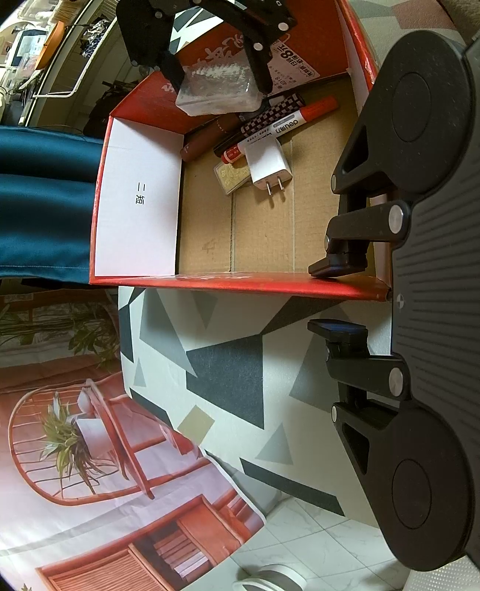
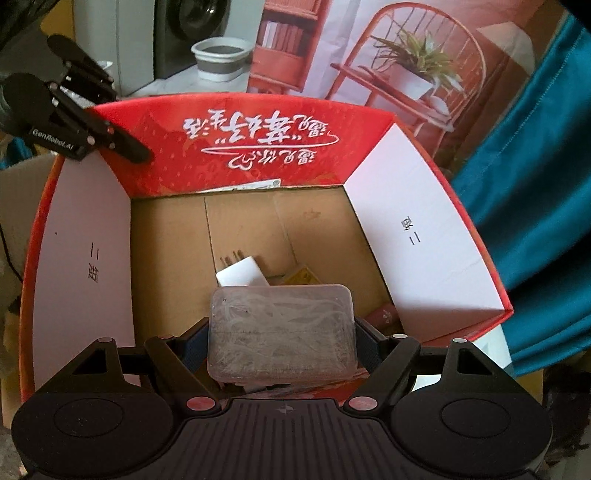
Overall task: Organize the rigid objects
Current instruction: 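Carry the clear floss box into the red box and open the right gripper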
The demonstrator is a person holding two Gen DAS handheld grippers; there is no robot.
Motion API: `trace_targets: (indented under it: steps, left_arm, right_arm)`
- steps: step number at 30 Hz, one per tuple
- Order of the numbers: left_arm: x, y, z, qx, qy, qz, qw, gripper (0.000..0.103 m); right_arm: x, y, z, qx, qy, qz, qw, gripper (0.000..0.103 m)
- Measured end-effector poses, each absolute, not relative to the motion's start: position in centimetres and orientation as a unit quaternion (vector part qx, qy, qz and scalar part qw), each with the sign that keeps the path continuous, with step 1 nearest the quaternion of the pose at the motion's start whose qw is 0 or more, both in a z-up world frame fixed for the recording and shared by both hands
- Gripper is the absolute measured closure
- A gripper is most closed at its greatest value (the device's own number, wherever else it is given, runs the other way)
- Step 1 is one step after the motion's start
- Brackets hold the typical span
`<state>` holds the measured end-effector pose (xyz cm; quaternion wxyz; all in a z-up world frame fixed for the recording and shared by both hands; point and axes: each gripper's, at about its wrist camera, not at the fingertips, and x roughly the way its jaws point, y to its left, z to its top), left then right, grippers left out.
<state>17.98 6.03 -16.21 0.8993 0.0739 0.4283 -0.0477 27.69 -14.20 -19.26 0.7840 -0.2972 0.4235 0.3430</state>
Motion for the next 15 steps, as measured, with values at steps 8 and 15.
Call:
trace_targets:
  steps: [8,15]
  left_arm:
    - [17.98,6.06,-16.21,0.074,0.428,-0.048,0.899,0.076]
    - [17.98,6.08,-16.22,0.073,0.428,-0.048,0.899,0.076]
  right_arm:
    - [27.51,-13.87,-19.69,-0.309,0.424,0.342,0.780,0.025]
    - [27.31,-13.88,-19.57,-0.309,0.424,0.343,0.779,0.022]
